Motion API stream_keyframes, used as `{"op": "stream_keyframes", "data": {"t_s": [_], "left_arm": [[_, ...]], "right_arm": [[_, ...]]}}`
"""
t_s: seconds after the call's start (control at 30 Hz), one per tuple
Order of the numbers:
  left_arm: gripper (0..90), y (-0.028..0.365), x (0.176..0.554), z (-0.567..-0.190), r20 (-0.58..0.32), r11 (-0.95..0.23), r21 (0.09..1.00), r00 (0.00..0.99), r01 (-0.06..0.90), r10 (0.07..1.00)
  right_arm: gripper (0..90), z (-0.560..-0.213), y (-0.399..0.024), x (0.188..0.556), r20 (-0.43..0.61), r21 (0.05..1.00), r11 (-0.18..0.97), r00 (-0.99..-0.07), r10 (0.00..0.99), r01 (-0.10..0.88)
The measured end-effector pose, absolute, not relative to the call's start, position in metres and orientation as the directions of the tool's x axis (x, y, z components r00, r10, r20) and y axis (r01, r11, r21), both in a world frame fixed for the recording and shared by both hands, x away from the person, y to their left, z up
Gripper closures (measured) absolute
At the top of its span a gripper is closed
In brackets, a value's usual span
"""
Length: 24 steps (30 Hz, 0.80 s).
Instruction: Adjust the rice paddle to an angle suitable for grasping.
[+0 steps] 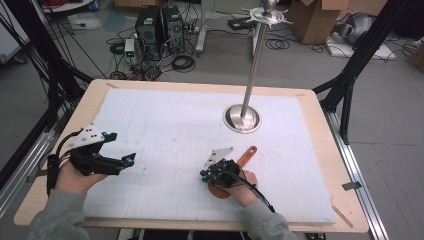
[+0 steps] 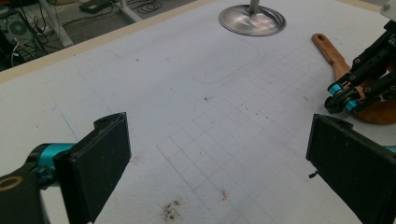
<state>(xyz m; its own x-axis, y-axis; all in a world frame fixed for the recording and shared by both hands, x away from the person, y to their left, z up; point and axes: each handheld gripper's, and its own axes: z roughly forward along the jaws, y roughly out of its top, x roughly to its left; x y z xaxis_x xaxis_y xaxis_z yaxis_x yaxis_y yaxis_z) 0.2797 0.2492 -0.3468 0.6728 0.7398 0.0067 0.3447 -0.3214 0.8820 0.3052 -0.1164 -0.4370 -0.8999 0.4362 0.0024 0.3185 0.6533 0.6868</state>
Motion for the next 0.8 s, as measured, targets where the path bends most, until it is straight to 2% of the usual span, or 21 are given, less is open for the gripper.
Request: {"op": "stream_keyframes", "data": {"t_s": [0.33, 0.8], "left_arm": [[7.0, 0.248, 0.282, -0.347, 0.003, -0.32, 0.883, 0.678, 0.344, 0.735], [7.0, 0.24, 0.289, -0.347, 0.001, -0.33, 0.882, 0.698, 0.338, 0.716]], "right_arm": [[89.2, -0.438, -0.119, 0.302, 0.017, 0.681, 0.645, -0.889, 0.458, 0.346], [89.2, -0.437, -0.133, 0.292, 0.004, 0.682, 0.65, -0.89, 0.456, 0.336]]}}
